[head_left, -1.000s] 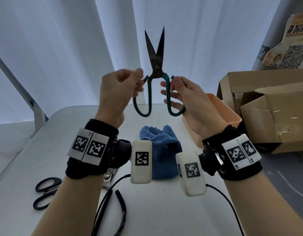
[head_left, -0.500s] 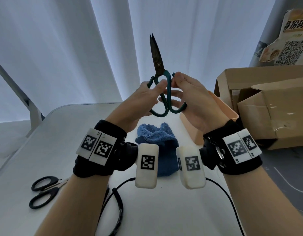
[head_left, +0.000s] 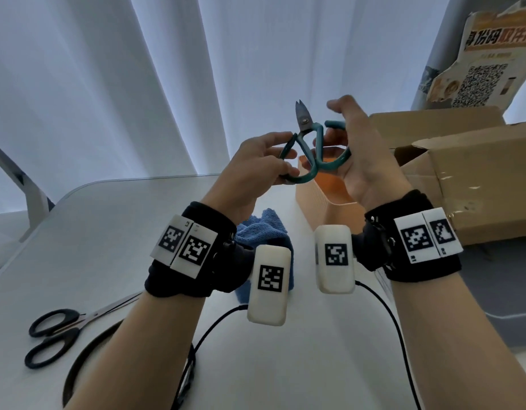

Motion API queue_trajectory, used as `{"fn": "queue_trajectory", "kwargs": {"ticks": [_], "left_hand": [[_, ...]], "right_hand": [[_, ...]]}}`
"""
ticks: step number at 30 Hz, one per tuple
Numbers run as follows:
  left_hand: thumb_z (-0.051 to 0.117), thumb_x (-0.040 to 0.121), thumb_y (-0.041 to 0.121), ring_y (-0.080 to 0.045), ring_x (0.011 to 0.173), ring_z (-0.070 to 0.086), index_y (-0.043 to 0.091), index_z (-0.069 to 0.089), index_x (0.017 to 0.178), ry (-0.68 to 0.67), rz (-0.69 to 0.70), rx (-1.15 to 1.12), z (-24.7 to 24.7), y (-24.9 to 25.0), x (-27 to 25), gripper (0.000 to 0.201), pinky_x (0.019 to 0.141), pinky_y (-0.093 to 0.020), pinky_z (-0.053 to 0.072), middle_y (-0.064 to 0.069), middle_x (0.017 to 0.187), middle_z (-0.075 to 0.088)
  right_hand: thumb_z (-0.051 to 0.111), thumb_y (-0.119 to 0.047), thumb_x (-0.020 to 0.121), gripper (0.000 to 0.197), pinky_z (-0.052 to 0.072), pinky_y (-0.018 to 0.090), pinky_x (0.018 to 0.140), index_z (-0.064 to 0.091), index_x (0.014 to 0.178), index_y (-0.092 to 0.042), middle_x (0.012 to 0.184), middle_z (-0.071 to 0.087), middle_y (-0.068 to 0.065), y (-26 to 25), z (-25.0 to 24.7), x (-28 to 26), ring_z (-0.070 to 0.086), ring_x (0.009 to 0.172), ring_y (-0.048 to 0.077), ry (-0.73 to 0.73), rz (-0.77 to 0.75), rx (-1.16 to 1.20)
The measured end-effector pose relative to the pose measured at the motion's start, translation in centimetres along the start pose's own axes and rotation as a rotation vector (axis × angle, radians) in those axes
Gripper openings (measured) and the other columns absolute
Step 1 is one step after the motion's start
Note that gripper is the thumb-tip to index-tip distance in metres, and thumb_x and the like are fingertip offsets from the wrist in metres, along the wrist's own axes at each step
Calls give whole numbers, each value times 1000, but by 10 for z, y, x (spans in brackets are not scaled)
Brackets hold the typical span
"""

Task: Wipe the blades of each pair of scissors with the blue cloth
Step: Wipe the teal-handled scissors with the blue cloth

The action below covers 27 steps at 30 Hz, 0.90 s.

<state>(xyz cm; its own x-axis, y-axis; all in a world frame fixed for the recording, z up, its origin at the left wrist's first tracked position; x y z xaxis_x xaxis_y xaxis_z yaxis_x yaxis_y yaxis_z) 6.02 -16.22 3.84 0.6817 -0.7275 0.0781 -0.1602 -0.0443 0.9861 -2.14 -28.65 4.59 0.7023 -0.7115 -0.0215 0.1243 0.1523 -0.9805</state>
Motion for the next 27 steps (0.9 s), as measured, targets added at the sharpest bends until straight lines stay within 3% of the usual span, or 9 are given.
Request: {"fn": "queue_trajectory", "kwargs": {"ticks": [4, 7, 9, 13, 16, 20, 24, 27], "left_hand": [[44, 93, -14, -20, 85, 64, -4, 57, 128, -37, -61, -128, 14, -3, 2, 38, 69, -21, 55, -22, 114, 65], [41, 96, -12, -17, 74, 59, -4, 63, 107, -76, -111, -217, 22, -5, 0, 26, 70, -22, 54, -18, 99, 63], [42, 97, -8, -16, 72, 58, -8, 63, 115, -87, -132, -220, 25, -6, 1, 27, 70, -21, 53, -19, 102, 63], [52, 99, 6, -13, 68, 55, -11, 63, 118, -108, -176, -185, 31, -9, 1, 28, 68, -22, 49, -18, 97, 65], [54, 97, 8, -13, 64, 51, -11, 62, 118, -109, -220, -201, 36, -16, 0, 29, 67, -22, 45, -19, 97, 65], [53, 96, 4, -12, 61, 52, -16, 56, 124, -78, -248, -182, 41, -28, 0, 34, 59, -18, 47, -21, 97, 63], [57, 96, 3, -15, 68, 56, -9, 61, 110, -61, -261, -175, 49, -36, -2, 18, 60, -18, 51, -22, 100, 61], [62, 95, 4, -16, 73, 58, -8, 63, 107, -18, -232, -187, 49, -36, 0, 18, 63, -17, 54, -14, 94, 61]], "right_hand": [[59, -37, 94, 26, 60, 36, 65, 52, 90, -12, 76, 56, 6, -1, -7, 1, 63, 69, 18, 54, 22, 82], [62, -33, 88, 30, 61, 41, 66, 48, 103, -11, 103, 64, 24, -3, -14, 4, 67, 82, 29, 86, 30, 134], [60, -33, 88, 27, 61, 40, 66, 50, 102, -13, 119, 59, 25, -4, -17, 2, 66, 91, 31, 93, 39, 111], [58, -34, 91, 23, 59, 34, 69, 53, 94, -12, 93, 49, 8, -1, -27, -5, 59, 82, 21, 143, 89, 137], [58, -32, 92, 22, 58, 31, 66, 51, 95, -11, 83, 46, 5, 6, -34, -10, 57, 76, 19, 157, 142, 174], [58, -29, 92, 20, 53, 26, 59, 54, 100, -12, 84, 51, 4, 20, -44, -17, 56, 77, 15, 174, 182, 111], [56, -21, 92, 11, 48, 22, 46, 54, 99, -12, 98, 56, 9, 28, -54, -19, 59, 84, 19, 188, 180, 14], [53, -14, 94, 6, 50, 23, 48, 50, 99, -14, 101, 57, 11, 32, -63, -20, 60, 84, 19, 198, 170, -19]]}}
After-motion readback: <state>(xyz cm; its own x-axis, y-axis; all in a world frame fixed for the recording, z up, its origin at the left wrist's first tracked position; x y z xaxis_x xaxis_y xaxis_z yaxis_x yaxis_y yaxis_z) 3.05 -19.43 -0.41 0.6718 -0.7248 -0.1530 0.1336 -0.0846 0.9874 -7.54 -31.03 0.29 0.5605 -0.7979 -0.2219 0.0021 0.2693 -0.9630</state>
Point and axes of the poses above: each hand's wrist, its own x-axis towards the middle knuckle, its own z-axis out of the palm, y = z × x, the point moved 9 cm from there along x, towards the middle knuckle
